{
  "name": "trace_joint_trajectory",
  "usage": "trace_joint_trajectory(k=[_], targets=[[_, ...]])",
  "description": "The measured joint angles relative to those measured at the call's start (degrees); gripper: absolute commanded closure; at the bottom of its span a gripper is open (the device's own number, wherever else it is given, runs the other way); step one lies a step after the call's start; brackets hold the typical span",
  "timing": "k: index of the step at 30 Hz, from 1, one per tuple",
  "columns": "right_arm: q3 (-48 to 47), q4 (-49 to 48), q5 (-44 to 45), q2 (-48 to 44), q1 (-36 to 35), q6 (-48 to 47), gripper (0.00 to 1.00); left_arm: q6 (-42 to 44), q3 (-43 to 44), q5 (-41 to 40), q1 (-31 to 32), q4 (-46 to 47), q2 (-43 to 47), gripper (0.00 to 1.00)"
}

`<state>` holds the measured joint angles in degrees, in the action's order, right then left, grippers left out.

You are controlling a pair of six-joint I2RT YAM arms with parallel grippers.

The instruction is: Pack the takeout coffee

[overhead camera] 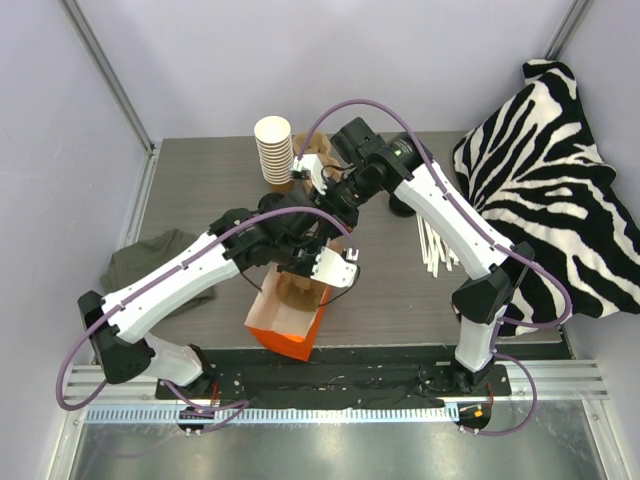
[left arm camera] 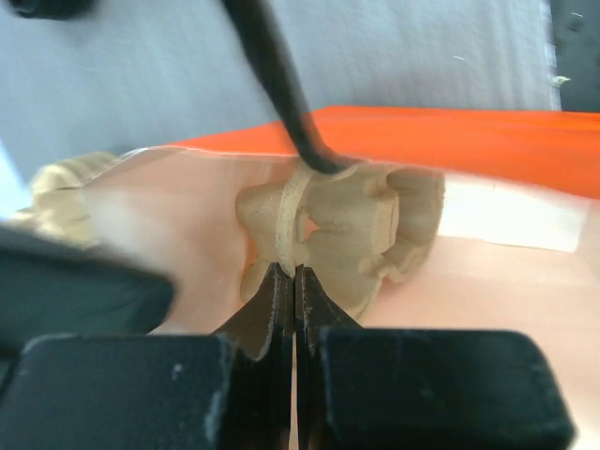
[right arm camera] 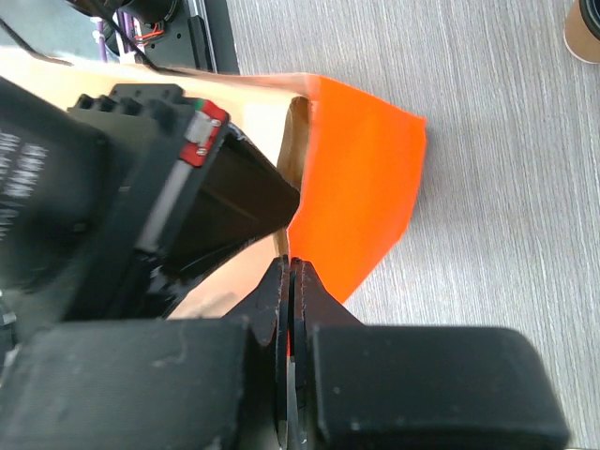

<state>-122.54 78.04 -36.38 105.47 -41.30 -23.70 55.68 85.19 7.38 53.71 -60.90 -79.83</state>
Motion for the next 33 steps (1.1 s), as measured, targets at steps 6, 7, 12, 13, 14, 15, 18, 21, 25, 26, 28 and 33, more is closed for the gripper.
trace_joint_trajectory(k=[6,7,12,13,14,15,18,21,25,26,28,33], targets=[[0.0,0.0,0.0,0.0,0.0,-0.2,0.99,-0.3,2.3,1.6,0.0,-5.2,-3.3,1.00],[0.0,0.0,0.0,0.0,0.0,-0.2,0.99,-0.4,3.0,1.8,0.0,-5.8,-3.8,1.00],[0.0,0.0,0.0,0.0,0.0,-0.2,0.99,-1.3,4.9,2.4,0.0,-7.9,-4.9,1.00],[0.0,0.0,0.0,0.0,0.0,-0.2,0.99,-1.4,5.7,2.4,0.0,-8.5,-5.0,1.00],[0.0,0.0,0.0,0.0,0.0,-0.2,0.99,-1.4,6.3,2.4,0.0,-8.8,-5.0,1.00],[0.0,0.0,0.0,0.0,0.0,-0.2,0.99,-1.5,7.5,2.3,0.0,-9.5,-5.2,1.00],[0.0,0.0,-0.1,0.0,0.0,-0.2,0.99,-1.7,11.8,2.2,0.0,-11.4,-5.6,1.00],[0.0,0.0,-0.1,-0.1,-0.1,-0.2,0.99,-2.2,15.2,2.4,0.0,-13.3,-6.1,1.00],[0.0,0.0,0.1,-0.1,-0.3,-0.2,0.99,-3.1,16.7,3.4,-0.1,-15.4,-6.6,1.00],[0.0,0.0,0.2,-0.1,-0.3,-0.2,0.99,-3.2,16.8,3.6,-0.1,-15.6,-6.7,1.00],[0.0,0.0,0.4,-0.1,-0.5,-0.2,0.99,-3.9,16.8,4.6,-0.1,-15.9,-7.5,1.00],[0.0,0.0,1.3,-0.1,-1.0,-0.2,0.99,-5.5,17.0,6.1,-0.1,-16.1,-9.0,1.00]])
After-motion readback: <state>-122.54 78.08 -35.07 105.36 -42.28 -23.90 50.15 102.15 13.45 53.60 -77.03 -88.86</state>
